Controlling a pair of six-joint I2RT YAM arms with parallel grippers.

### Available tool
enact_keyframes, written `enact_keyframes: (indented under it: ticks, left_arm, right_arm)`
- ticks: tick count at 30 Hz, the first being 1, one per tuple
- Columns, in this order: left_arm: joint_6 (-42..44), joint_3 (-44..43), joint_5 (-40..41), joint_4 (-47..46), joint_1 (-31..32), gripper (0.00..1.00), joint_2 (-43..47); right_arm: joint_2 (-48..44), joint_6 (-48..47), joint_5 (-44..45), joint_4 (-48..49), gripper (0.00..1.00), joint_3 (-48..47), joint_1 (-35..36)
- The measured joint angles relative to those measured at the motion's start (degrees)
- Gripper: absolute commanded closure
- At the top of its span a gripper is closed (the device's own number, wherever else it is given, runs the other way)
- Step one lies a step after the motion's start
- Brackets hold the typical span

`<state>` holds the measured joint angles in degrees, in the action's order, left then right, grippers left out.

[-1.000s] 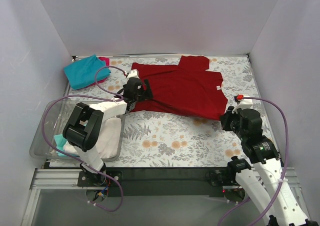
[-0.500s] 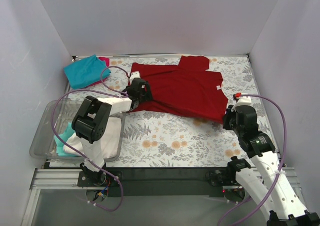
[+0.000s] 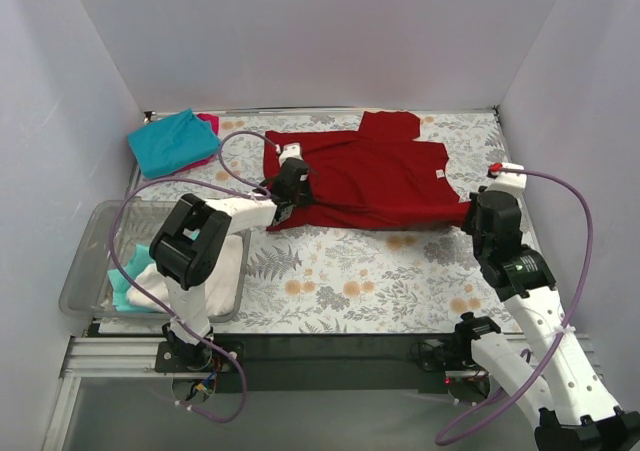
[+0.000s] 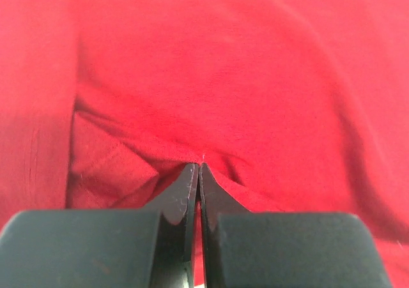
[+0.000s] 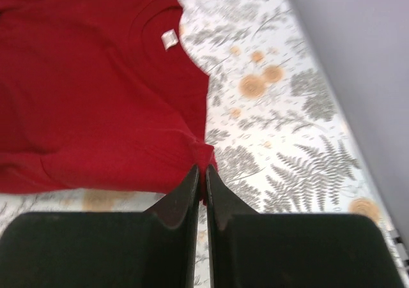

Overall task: Fold and stack the t-shirts
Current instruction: Flatten the tshirt out

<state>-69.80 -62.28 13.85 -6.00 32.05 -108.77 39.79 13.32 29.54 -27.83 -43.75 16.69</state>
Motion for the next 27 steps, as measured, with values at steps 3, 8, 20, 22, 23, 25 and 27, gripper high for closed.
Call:
enact_keyframes:
  ticks: [3,8,20,22,23,25,27]
  left_arm:
    - [0.09,-1.60,-1.46,-0.09,3.06,1.00,0.00]
    - [0.66,-3.02,-3.13,-0.48,7.63,0.81,0.00]
    - [4.48,4.17,2.21,-1.55,7.45,0.30,9.70]
    - [5.33,4.24,3.17,-2.38,7.45,0.34,9.90]
    - [5.77,4.24,3.43,-2.69,7.43,0.36,9.64]
    - [6.69,3.91,3.93,-2.95,7.45,0.42,8.44]
    - [7.61,2.84,4.83,-3.06,7.54,0.49,6.38]
  right_arm:
    - [0.04,-1.07,4.87,0.35,0.99,-2.84,0.00]
    - [0.76,-2.05,9.66,1.88,0.99,-5.03,0.00]
    - [1.95,-2.38,9.09,2.38,0.99,-2.84,-0.07]
    - [1.95,-2.56,8.76,2.47,0.99,-2.82,-0.07]
    - [1.95,-2.60,8.57,2.67,0.99,-2.75,-0.07]
    - [1.95,-2.71,8.13,3.13,0.99,-2.47,-0.07]
    - [1.95,-2.80,7.74,3.30,0.99,-2.21,-0.07]
